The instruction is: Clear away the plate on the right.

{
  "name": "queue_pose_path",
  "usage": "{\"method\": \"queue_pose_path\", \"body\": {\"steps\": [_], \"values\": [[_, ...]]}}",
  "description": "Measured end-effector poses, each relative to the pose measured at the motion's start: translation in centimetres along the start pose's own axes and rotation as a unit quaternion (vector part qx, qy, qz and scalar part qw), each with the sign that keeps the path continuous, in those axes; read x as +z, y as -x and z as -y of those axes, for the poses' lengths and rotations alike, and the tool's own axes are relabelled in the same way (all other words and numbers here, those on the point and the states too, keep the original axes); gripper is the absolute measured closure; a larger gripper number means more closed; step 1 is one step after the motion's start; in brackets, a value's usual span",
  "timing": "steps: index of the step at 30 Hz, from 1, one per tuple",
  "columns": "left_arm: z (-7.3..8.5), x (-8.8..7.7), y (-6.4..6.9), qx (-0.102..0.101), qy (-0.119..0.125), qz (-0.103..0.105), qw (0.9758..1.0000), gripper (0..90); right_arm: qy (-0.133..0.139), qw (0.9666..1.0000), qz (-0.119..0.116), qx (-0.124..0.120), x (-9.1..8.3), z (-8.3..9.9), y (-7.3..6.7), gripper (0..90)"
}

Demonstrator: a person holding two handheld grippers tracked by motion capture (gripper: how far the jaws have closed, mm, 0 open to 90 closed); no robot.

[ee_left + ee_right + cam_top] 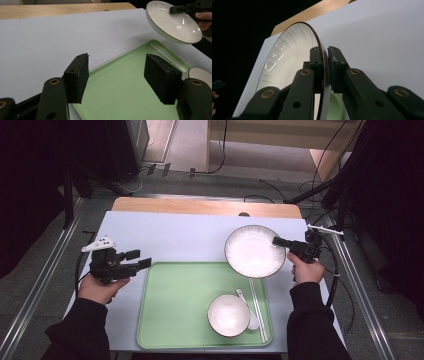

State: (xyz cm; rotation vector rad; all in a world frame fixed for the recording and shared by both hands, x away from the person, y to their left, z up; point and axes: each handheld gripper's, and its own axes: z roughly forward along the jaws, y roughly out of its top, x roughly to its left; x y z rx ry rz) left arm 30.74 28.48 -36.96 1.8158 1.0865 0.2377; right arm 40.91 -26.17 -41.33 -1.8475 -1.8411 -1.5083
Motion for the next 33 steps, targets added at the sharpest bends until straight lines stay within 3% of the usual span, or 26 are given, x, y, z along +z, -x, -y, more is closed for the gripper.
{"method": "queue_pose_path", "body": {"steps": [5,7,14,21,28,33], "values": [[-0.6,1.3,0.9,0.018,-0.008,0.005,0.9998,34.1,-0.01,0.9998,-0.013,-0.013,1.4,-0.2,-1.8,83.5],[-0.9,1.7,1.1,0.011,-0.005,0.009,0.9999,34.0,-0.015,0.9996,-0.019,-0.017,2.0,-0.3,-2.5,83.5],[-1.7,3.1,2.1,0.016,-0.008,0.015,0.9997,34.0,-0.028,0.9989,-0.029,-0.023,3.7,-0.2,-4.6,83.5],[-2.2,4.8,2.8,-0.011,-0.014,0.026,0.9995,35.6,-0.05,0.9976,-0.04,-0.028,5.3,0.4,-5.9,83.6],[-2.1,6.6,3.4,-0.001,-0.019,0.006,0.9998,37.0,-0.059,0.9967,-0.051,-0.024,6.7,1.1,-7.0,83.6],[-2.2,7.8,3.8,-0.015,-0.013,-0.004,0.9998,39.2,-0.063,0.9961,-0.058,-0.024,7.4,1.4,-7.7,83.6]]}}
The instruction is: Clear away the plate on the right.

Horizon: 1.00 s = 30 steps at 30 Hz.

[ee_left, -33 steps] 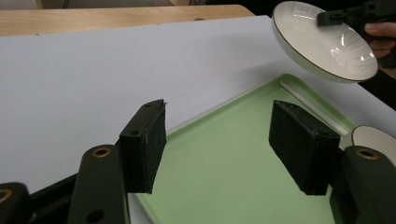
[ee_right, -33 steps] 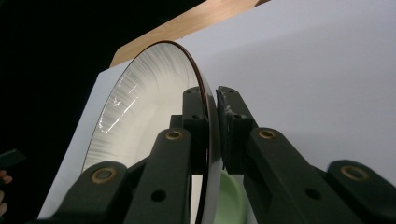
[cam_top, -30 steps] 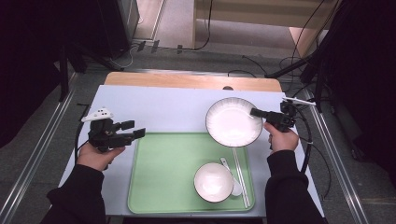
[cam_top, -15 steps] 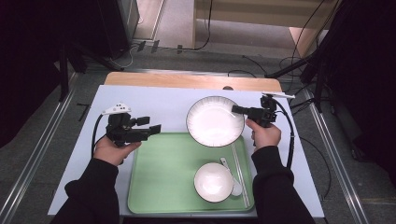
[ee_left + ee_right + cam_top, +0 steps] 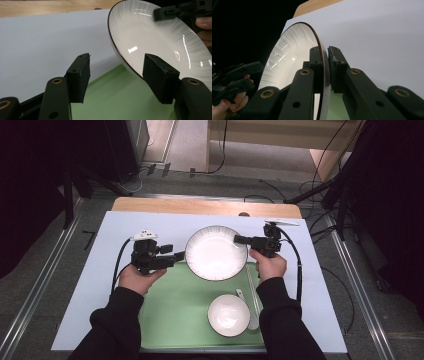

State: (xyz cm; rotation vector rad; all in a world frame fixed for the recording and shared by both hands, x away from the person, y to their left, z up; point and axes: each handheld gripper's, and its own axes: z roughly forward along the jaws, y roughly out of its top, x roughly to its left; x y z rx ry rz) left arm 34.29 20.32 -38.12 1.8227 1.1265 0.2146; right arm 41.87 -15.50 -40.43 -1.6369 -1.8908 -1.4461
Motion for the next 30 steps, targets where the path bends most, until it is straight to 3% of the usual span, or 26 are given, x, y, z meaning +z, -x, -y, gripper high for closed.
{"method": "queue_pose_path", "body": {"steps": [5,10,15,16,19,21,23,30], "values": [[0.0,1.2,0.4,-0.019,-0.014,-0.012,0.9996,47.2,-0.007,1.0,-0.006,0.0,0.7,0.2,-0.5,83.7],[0.1,2.0,0.6,-0.044,-0.008,-0.035,0.9984,55.9,-0.006,0.9999,-0.015,0.003,1.1,0.5,-0.9,83.4],[0.3,2.5,-0.1,-0.094,0.017,-0.018,0.9953,67.4,-0.005,0.9996,-0.027,-0.001,1.5,0.8,-1.5,82.8],[0.3,2.5,-0.2,-0.1,0.023,-0.025,0.9944,72.8,-0.004,0.9996,-0.028,-0.004,1.6,0.9,-1.7,82.8],[0.2,2.2,-1.0,-0.139,0.036,-0.011,0.9896,79.6,0.0,0.9996,-0.026,-0.011,1.8,1.1,-2.0,82.8],[0.1,2.1,-1.3,-0.153,0.039,-0.006,0.9875,81.9,0.0,0.9996,-0.028,-0.009,1.9,1.1,-2.0,82.8],[0.1,1.7,-1.8,-0.181,0.047,0.009,0.9822,84.7,-0.004,0.9995,-0.028,-0.01,2.1,1.2,-2.1,82.8],[0.2,1.5,-3.1,-0.213,0.026,0.03,0.9762,85.5,-0.016,0.9988,-0.021,-0.041,2.6,1.3,-2.7,82.8]]}}
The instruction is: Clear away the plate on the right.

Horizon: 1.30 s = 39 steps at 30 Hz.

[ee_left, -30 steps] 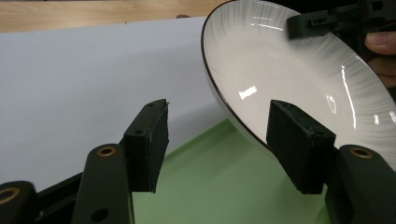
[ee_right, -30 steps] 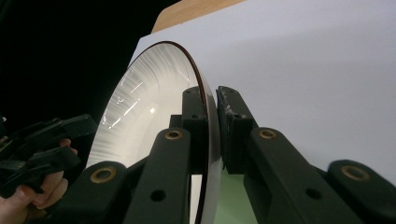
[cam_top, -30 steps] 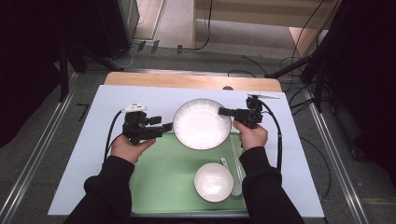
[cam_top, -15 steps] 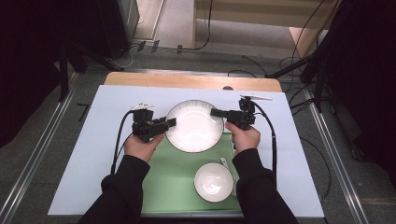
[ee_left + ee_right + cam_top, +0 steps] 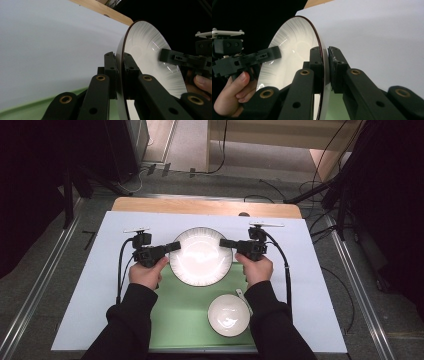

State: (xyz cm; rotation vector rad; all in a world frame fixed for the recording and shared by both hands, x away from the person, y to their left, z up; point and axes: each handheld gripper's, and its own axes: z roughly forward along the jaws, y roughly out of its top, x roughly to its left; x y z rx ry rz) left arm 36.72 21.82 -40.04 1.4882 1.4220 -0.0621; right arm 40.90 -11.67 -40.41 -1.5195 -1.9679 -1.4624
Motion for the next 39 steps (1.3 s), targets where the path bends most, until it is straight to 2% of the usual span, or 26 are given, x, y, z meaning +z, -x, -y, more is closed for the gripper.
{"method": "queue_pose_path", "body": {"steps": [2,4,5,8,12,15,20,22,26,29,34,38,39], "values": [[-0.2,-0.1,-0.3,-0.014,-0.002,0.005,0.9999,85.5,-0.007,0.9999,-0.002,-0.013,0.1,-0.1,-0.1,81.7],[-0.3,-0.4,-0.5,-0.022,0.0,0.004,0.9997,85.4,-0.003,0.9989,0.0,-0.047,0.2,-0.3,-0.4,76.4],[-0.4,-0.5,-0.7,-0.029,0.0,0.005,0.9996,85.4,-0.001,0.9985,0.006,-0.055,0.2,-0.3,-0.5,74.4],[-0.6,-0.8,-1.2,-0.036,-0.005,0.006,0.9993,85.3,0.009,0.9968,0.006,-0.079,-0.1,-0.5,-0.7,62.4],[-0.7,-1.3,-2.0,-0.038,-0.017,-0.003,0.9991,85.2,0.013,0.9949,0.012,-0.099,-0.9,-0.6,-0.4,54.4],[-0.8,-1.9,-2.4,-0.03,-0.021,-0.013,0.9992,85.1,0.023,0.9926,0.025,-0.117,-1.9,-0.5,-0.1,48.9],[-0.6,-2.7,-3.2,-0.017,-0.029,-0.018,0.9993,84.9,0.039,0.9873,0.048,-0.146,-3.6,0.0,0.7,45.1],[-0.5,-3.0,-3.4,-0.014,-0.032,-0.015,0.9993,84.7,0.041,0.9863,0.053,-0.15,-4.0,0.2,1.1,44.1],[-0.1,-3.4,-3.8,-0.011,-0.044,0.001,0.999,84.7,0.024,0.9855,0.064,-0.156,-4.2,0.4,1.9,41.8],[0.2,-3.8,-4.0,0.002,-0.046,0.004,0.9989,84.7,0.019,0.982,0.081,-0.17,-4.6,0.8,2.1,41.7],[0.9,-4.4,-4.4,0.016,-0.06,0.006,0.998,84.0,0.022,0.9827,0.075,-0.168,-5.4,1.4,3.0,41.7],[1.6,-4.5,-4.6,0.024,-0.071,0.004,0.9972,84.0,0.014,0.9809,0.079,-0.177,-5.5,1.9,3.2,41.2],[1.7,-4.5,-4.7,0.021,-0.072,0.003,0.9972,83.9,0.013,0.9797,0.08,-0.184,-5.5,2.1,3.2,41.0]]}}
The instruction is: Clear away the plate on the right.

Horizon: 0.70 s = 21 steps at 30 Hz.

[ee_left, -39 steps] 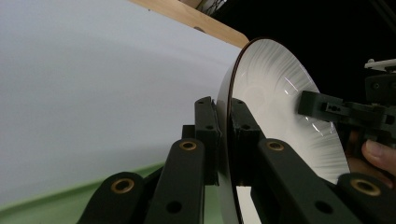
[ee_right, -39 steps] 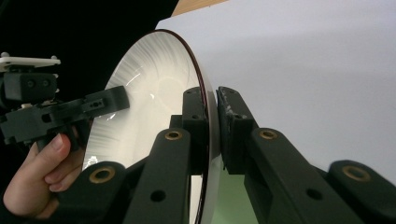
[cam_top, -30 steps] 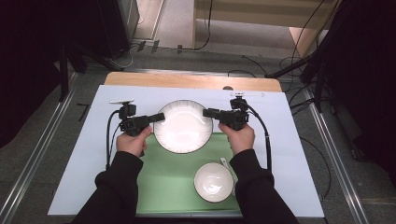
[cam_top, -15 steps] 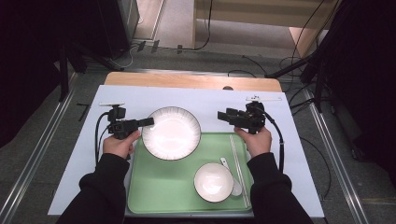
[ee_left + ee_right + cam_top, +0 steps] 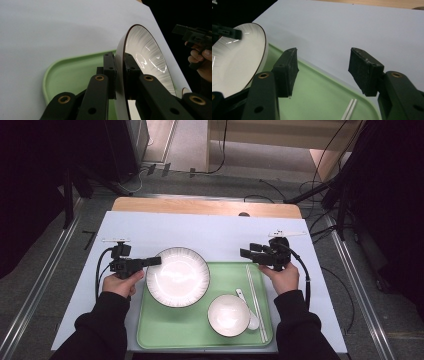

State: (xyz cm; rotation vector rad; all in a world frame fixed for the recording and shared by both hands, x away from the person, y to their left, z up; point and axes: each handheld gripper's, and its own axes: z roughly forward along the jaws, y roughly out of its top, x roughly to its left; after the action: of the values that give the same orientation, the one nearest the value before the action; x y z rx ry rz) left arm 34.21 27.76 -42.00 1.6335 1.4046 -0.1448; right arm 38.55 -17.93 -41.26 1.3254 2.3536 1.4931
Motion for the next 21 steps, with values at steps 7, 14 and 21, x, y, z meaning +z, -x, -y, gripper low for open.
{"method": "queue_pose_path", "body": {"steps": [7,14,21], "values": [[0.7,0.2,-0.5,0.003,-0.006,-0.002,1.0,83.3,0.009,0.9998,-0.007,-0.015,-0.6,1.1,-0.3,38.7],[1.0,1.2,-1.3,-0.004,-0.026,-0.012,0.9996,82.8,0.001,0.9998,-0.019,-0.011,-0.8,1.5,-0.1,34.2],[1.4,2.0,-1.6,0.013,-0.04,-0.021,0.9989,84.3,-0.007,0.9999,-0.007,-0.001,-1.9,2.2,0.7,34.0]]}}
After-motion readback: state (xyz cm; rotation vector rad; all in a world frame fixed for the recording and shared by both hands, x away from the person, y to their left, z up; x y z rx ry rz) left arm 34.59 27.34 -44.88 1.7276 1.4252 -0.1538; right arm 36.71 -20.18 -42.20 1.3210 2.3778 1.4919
